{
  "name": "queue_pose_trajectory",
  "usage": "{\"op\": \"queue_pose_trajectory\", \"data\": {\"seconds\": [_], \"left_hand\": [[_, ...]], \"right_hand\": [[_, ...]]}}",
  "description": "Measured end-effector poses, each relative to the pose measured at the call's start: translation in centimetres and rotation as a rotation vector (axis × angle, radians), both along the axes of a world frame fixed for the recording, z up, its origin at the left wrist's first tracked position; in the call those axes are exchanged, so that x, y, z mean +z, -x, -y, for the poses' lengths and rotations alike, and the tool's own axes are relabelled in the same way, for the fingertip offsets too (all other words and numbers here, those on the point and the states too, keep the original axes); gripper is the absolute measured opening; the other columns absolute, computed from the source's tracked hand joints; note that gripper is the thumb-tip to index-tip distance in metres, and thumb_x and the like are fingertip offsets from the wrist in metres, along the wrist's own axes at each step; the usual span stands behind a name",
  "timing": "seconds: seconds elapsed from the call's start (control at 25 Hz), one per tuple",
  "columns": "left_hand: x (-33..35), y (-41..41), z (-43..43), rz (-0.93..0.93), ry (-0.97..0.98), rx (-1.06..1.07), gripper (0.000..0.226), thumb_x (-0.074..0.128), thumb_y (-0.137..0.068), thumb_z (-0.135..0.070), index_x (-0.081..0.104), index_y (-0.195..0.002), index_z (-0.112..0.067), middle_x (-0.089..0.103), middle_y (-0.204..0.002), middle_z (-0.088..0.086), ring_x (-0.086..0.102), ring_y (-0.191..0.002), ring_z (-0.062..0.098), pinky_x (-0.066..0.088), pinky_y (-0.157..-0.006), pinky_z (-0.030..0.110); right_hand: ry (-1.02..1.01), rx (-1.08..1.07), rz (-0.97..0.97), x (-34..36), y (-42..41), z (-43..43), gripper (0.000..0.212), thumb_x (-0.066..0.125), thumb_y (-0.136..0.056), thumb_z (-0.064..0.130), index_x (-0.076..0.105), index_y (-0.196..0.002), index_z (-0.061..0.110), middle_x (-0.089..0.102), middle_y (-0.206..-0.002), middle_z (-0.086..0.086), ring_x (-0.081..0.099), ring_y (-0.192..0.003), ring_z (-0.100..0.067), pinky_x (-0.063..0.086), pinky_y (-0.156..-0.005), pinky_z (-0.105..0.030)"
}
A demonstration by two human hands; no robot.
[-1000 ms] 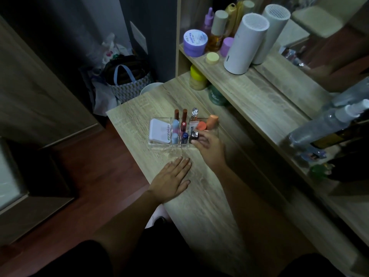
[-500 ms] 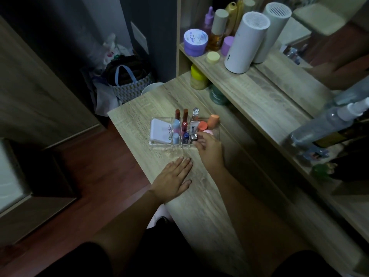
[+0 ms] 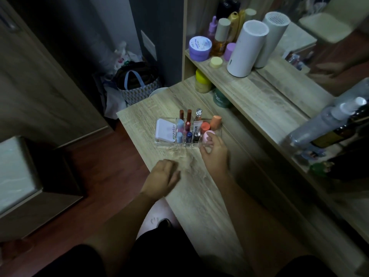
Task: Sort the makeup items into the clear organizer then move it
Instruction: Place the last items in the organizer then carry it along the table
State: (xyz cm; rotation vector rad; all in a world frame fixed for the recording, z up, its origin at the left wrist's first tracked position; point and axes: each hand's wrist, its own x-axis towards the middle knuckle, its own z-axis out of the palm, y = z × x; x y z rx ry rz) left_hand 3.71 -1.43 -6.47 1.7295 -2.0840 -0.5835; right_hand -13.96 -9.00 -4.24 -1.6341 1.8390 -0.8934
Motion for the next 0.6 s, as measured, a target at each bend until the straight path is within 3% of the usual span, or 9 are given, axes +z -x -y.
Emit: {"op": "queue_pose_trajectory", "data": {"seconds": [0.08,0.2,0.28,0.36,0.48,0.6], "left_hand": [[-0.1,-1.3,0.1,-0.100,-0.087,0.277,0.035,0.063,-0.088,-0.023,0.054,-0.111,0.001,0.058,-0.109,0.024,0.054,-0.102,0.037,0.045,-0.089,0.040],[0.4,-3.2,2.6,-0.173,-0.192,0.506,0.067,0.072,-0.080,-0.030,0.042,-0.130,0.002,0.050,-0.128,0.025,0.046,-0.120,0.037,0.041,-0.102,0.044],[0.6,-3.4,5.6,-0.218,-0.255,0.510,0.080,0.080,-0.072,-0.033,0.040,-0.133,0.002,0.050,-0.131,0.024,0.045,-0.123,0.037,0.041,-0.105,0.045],[0.6,-3.2,8.7,-0.190,-0.282,0.461,0.079,0.084,-0.066,-0.035,0.046,-0.125,-0.001,0.052,-0.124,0.023,0.047,-0.119,0.036,0.043,-0.101,0.043],[0.7,-3.5,9.9,-0.182,-0.320,0.420,0.081,0.086,-0.062,-0.034,0.045,-0.127,-0.007,0.046,-0.124,0.019,0.042,-0.119,0.031,0.041,-0.103,0.041],[0.5,-3.8,10.0,-0.195,-0.307,0.357,0.083,0.086,-0.062,-0.034,0.046,-0.131,-0.010,0.049,-0.124,0.016,0.039,-0.120,0.028,0.040,-0.101,0.038]], "right_hand": [[-0.050,-0.046,-0.067,-1.2,0.7,-1.1,0.048,0.074,-0.074,0.020,0.055,-0.118,0.013,0.059,-0.115,-0.010,0.057,-0.105,-0.024,0.047,-0.083,-0.031],[-0.160,-0.097,-0.142,-2.7,2.0,-0.8,0.073,0.082,-0.063,0.032,0.047,-0.123,0.010,0.053,-0.121,-0.012,0.050,-0.114,-0.026,0.044,-0.094,-0.038],[-0.257,-0.105,-0.072,-3.3,3.0,0.7,0.092,0.085,-0.060,0.032,0.037,-0.135,0.008,0.050,-0.133,-0.014,0.047,-0.125,-0.029,0.044,-0.101,-0.041],[-0.285,-0.100,-0.015,-3.6,3.7,2.7,0.100,0.086,-0.061,0.029,0.029,-0.142,0.010,0.047,-0.141,-0.014,0.044,-0.130,-0.029,0.042,-0.106,-0.043],[-0.217,-0.043,0.088,-3.2,3.8,3.3,0.097,0.084,-0.063,0.020,0.030,-0.143,0.020,0.055,-0.135,-0.008,0.051,-0.125,-0.024,0.042,-0.103,-0.036],[-0.228,0.001,0.184,-2.8,3.9,3.0,0.088,0.082,-0.066,0.019,0.035,-0.141,0.026,0.065,-0.123,-0.004,0.059,-0.115,-0.022,0.047,-0.100,-0.042]]}}
